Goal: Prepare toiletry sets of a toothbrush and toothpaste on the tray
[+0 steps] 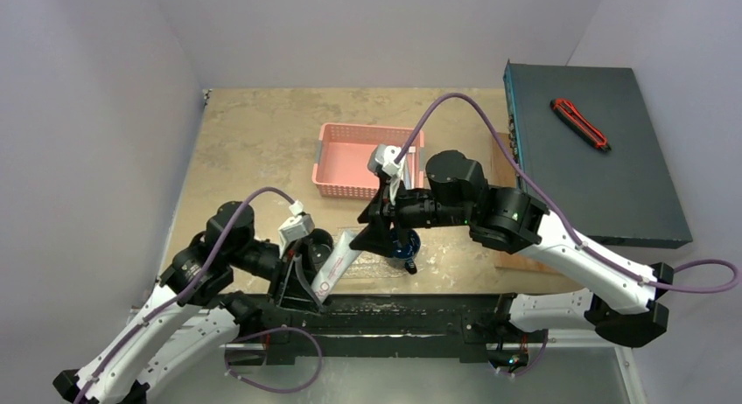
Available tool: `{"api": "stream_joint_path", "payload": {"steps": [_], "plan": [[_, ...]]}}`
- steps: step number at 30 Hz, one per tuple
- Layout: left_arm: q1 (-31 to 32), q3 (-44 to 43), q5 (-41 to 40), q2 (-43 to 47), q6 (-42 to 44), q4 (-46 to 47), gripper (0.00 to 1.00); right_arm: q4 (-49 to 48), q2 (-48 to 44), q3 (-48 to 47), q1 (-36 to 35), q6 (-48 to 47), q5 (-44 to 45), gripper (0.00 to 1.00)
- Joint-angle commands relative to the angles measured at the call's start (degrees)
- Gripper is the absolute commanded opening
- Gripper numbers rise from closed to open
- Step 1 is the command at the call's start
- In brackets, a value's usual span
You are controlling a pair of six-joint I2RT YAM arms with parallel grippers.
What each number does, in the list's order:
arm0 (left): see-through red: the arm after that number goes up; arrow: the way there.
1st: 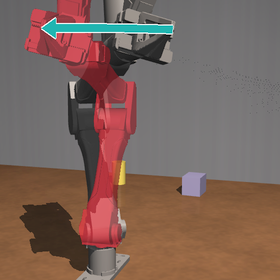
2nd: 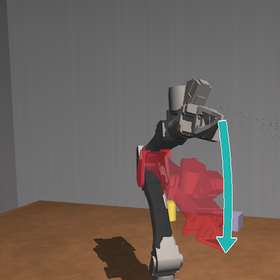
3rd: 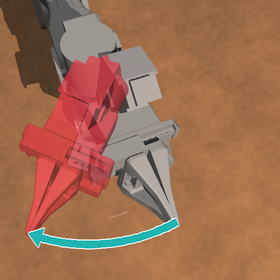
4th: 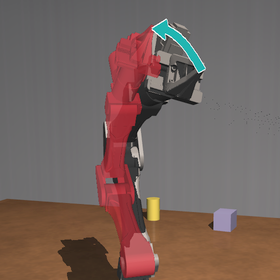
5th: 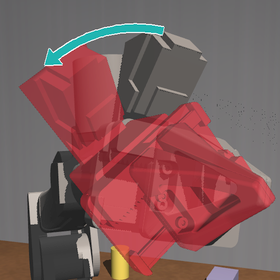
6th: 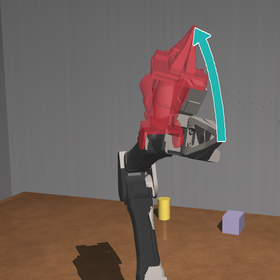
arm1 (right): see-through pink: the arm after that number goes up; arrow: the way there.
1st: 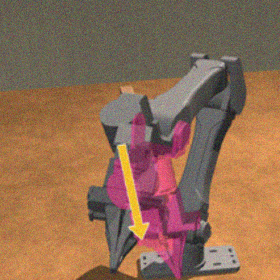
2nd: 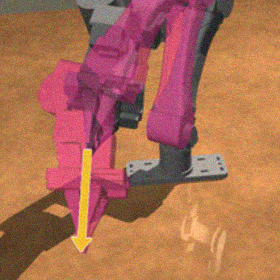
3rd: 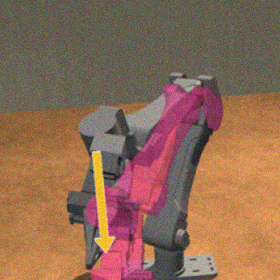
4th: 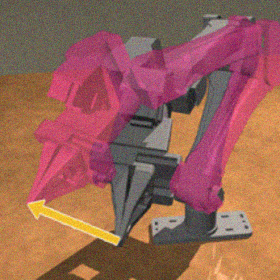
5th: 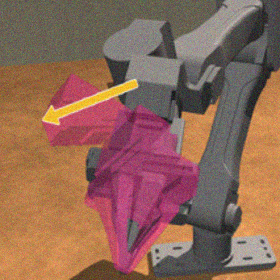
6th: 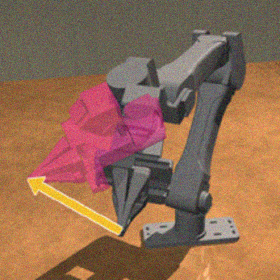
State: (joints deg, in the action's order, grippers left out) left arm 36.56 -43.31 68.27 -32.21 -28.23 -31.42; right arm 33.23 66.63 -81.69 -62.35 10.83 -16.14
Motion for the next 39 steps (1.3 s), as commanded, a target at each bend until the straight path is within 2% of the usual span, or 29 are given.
{"api": "stream_joint_path", "payload": {"steps": [1, 9, 15, 21, 24, 27, 29, 30, 33, 36, 39], "plan": [[4.82, -4.10, -0.22, -0.93, 6.41, -2.84, 0.00, -0.18, 0.14, -1.22, -0.06, -3.77, -11.41, 0.60], [7.60, -5.12, -2.82, -3.12, 9.23, -5.68, 0.00, 0.56, 2.79, -0.29, -0.06, -2.22, -19.98, 0.53], [8.50, -5.60, -4.11, -3.04, 10.15, -7.04, 0.00, -0.43, 3.59, 1.60, -0.06, -1.20, -24.88, 0.39], [9.13, -5.71, -5.40, -3.03, 10.77, -7.87, 0.00, -0.95, 3.28, 3.70, -0.06, -0.06, -26.49, 0.36], [9.29, -5.65, -5.58, -3.26, 10.96, -8.03, 0.00, -2.23, 2.68, 4.67, -0.06, 0.87, -27.32, 0.25], [9.40, -5.74, -5.82, -3.61, 11.06, -8.24, 0.00, -3.66, 2.45, 5.73, -0.06, 1.91, -28.11, 0.01], [9.49, -5.93, -6.19, -3.69, 11.32, -8.52, 0.00, -4.23, 2.39, 6.13, -0.06, 2.18, -28.03, 0.00], [9.44, -6.03, -6.74, -3.73, 11.54, -8.82, 0.05, -4.67, 2.32, 6.42, -0.07, 2.44, -27.71, 0.00], [9.49, -6.46, -7.95, -3.74, 12.10, -9.58, 0.33, -5.96, 2.28, 6.89, -0.06, 3.46, -27.28, 0.00], [9.47, -7.01, -9.38, -3.95, 13.00, -10.33, 0.56, -5.90, 2.58, 6.57, -0.07, 3.73, -27.41, 0.00], [9.50, -7.93, -10.53, -4.30, 14.08, -10.94, 0.67, -6.27, 2.87, 6.37, -0.07, 4.30, -27.27, 0.00]]}}
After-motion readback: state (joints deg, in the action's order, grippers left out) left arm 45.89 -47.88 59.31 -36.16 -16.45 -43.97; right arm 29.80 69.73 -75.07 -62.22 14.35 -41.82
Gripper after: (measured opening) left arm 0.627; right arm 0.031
